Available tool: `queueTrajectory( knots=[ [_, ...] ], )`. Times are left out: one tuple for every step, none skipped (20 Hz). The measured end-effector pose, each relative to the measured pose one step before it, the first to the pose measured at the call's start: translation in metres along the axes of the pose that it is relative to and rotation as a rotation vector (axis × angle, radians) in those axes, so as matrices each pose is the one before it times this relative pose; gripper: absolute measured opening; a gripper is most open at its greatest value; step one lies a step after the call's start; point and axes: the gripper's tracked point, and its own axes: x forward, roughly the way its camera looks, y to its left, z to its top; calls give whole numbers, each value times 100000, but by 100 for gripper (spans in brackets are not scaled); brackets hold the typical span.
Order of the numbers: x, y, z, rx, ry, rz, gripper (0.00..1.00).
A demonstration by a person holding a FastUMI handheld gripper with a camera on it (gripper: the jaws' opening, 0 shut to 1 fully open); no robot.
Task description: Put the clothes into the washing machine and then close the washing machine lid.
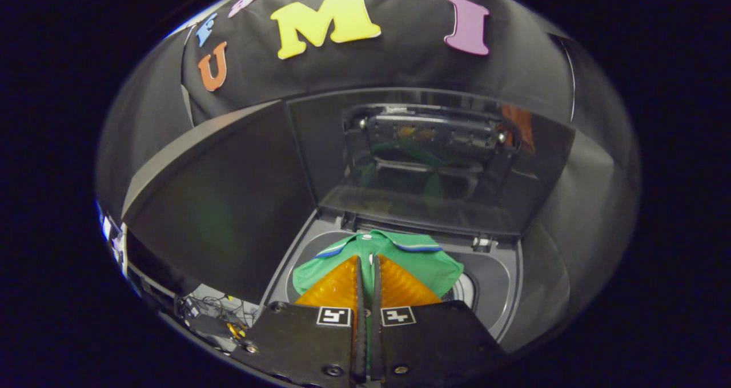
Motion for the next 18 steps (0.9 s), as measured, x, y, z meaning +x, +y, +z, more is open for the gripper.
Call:
queueTrajectory(
  knots=[
    [550,-29,-618,44,1445,-224,6],
    [509,-30,-586,168,1546,-165,6],
    [710,-121,-894,140,1641,-303,6],
    [835,-30,-778,325,1955,-431,6],
    [531,21,-675,729,2149,-306,6],
    [586,-128,-625,949,1800,-765,6],
    [621,-200,-537,1011,1544,-726,6],
    [795,-297,-612,1552,1839,-1054,6],
    [470,-309,-383,2040,1857,-936,6],
    [434,-397,-447,2011,1328,-975,6],
    [650,-477,-259,2360,1527,-1416,6],
    [534,-386,-414,1817,1735,-1121,6],
    [588,-351,-618,1990,2119,-737,6],
    [542,-372,-312,1296,1528,-1227,6],
    [419,-343,-430,1269,1696,-1418,6],
    [502,-336,-502,1624,1966,-1297,6],
    [347,-179,-540,1480,1958,-1036,6],
    [397,-307,-780,1901,2546,-1104,6]
  ],
)
